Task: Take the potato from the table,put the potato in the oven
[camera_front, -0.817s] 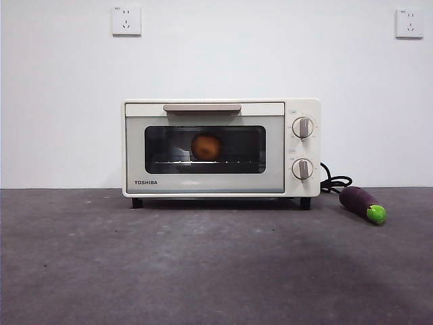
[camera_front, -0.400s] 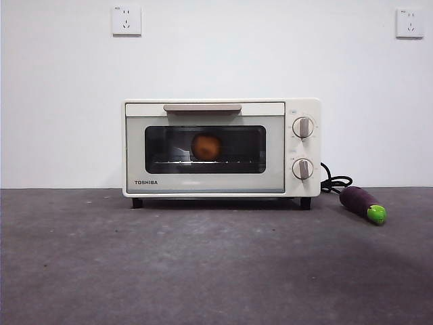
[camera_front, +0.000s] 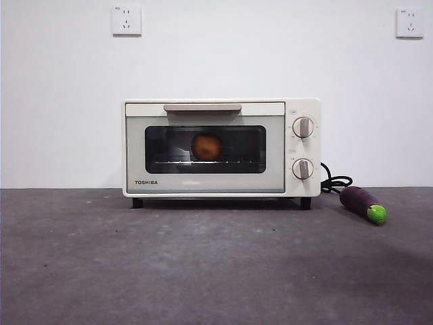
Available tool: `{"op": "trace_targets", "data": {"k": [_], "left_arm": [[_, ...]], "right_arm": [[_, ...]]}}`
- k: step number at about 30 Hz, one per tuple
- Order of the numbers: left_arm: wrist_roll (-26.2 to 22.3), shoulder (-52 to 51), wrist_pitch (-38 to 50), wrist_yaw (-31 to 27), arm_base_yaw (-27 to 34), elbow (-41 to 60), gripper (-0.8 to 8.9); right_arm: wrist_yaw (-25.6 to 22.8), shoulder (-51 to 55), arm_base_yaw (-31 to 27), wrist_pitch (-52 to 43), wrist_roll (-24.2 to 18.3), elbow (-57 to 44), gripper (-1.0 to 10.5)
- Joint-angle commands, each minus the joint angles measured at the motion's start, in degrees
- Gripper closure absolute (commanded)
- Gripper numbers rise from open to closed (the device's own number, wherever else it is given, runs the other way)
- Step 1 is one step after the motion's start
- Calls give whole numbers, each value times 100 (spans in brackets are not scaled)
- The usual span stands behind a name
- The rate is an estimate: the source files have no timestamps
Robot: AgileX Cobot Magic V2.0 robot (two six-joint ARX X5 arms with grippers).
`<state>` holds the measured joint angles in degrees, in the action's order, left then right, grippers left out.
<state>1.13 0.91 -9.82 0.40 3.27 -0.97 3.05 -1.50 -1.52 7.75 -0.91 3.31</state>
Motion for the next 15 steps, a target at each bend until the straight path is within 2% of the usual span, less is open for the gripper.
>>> {"op": "trace_targets", "data": {"k": [1,5,15], "left_arm": [[-46,0,39,0,17,55,817],[-46,2,39,0,17,55,817],[-46,24,37,0,17,55,817]], "right_arm": [[-4,107,-4,-31,-24,-190,945],[-4,107,-4,282,-22,-247,945],[-9,103,-4,258,-22,-247,945]]}}
